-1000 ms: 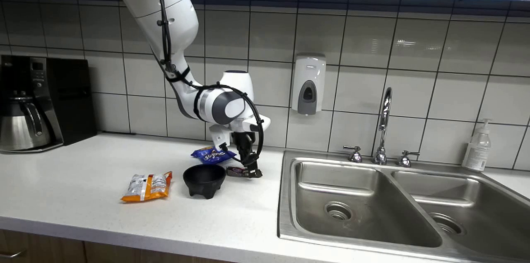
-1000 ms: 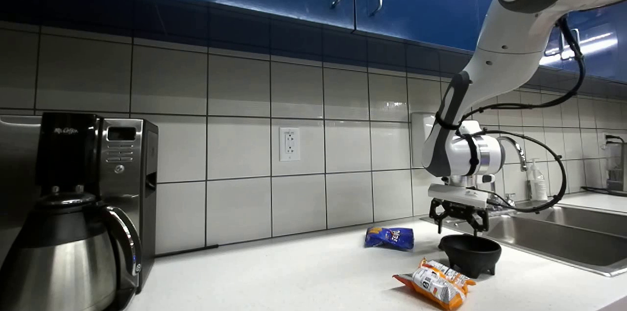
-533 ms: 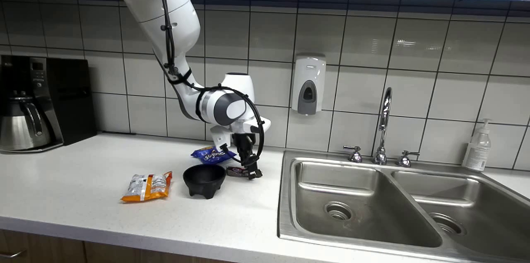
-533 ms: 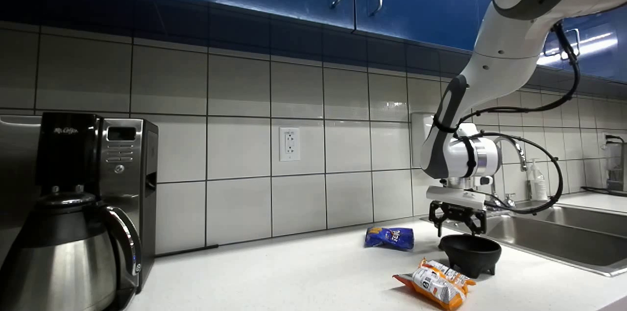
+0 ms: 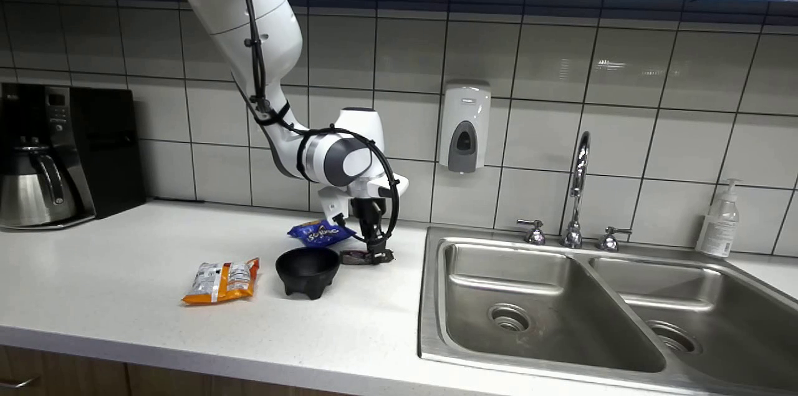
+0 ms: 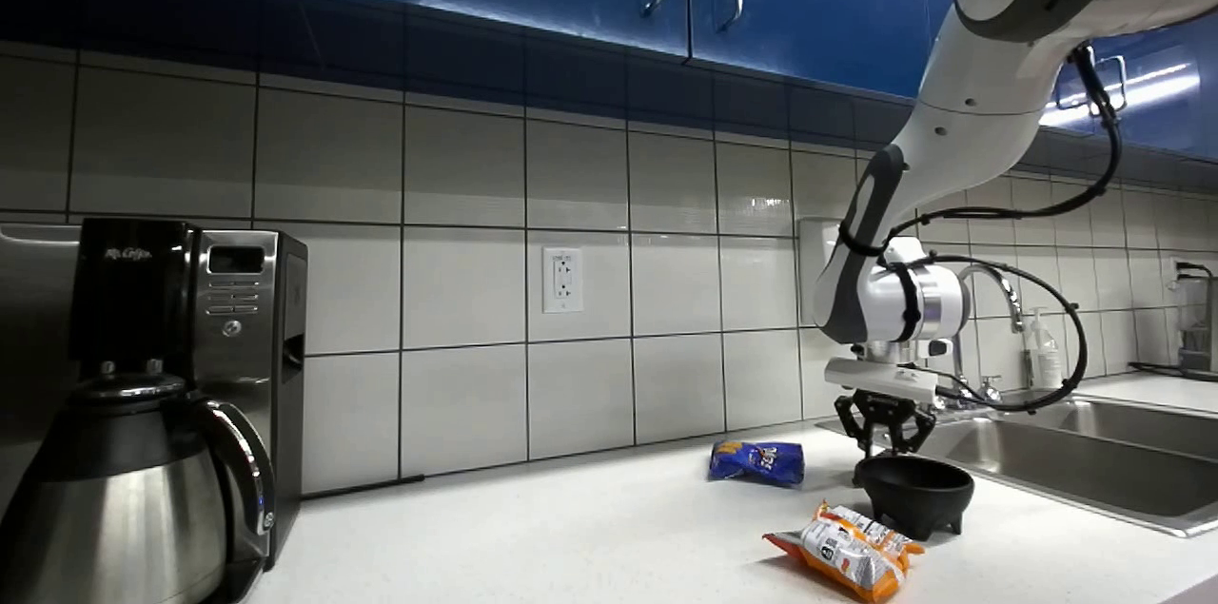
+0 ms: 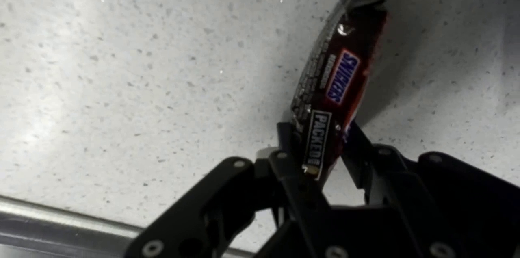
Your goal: Put the black packet inside the black bowl
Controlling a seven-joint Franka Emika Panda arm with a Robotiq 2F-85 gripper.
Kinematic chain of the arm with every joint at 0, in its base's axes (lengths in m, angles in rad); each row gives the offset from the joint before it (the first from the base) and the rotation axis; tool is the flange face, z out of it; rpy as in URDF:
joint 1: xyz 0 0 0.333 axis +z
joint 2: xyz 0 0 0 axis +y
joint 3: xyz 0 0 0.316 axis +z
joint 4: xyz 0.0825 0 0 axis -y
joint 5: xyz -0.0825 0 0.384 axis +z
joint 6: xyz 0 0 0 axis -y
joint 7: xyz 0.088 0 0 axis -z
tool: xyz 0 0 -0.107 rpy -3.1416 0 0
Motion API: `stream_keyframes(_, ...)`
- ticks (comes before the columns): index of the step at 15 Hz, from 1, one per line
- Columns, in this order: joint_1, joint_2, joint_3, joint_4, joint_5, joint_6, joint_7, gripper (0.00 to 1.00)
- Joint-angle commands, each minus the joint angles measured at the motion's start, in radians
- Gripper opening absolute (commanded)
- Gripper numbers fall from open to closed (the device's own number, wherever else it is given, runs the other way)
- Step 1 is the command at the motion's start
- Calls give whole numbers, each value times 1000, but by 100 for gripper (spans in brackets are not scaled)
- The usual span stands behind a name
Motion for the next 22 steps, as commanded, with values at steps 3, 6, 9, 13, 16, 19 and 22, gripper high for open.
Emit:
stream_keyframes(3, 1, 8, 0, 38, 4, -38, 21, 7)
stream_keyframes(6, 2, -11, 2, 23, 3, -26, 13, 7)
stream_keyframes(9, 6, -49, 5, -2, 2, 0, 1, 7)
stream_keyframes(13, 14, -115, 12, -44, 2, 47, -16, 6)
stream_keyframes(16, 16, -168, 22, -78, 3, 80, -30, 6)
stream_keyframes(19, 17, -219, 30, -125, 3, 115, -47, 6)
stream_keyframes(22, 1, -265, 56, -166, 19, 123, -91, 6)
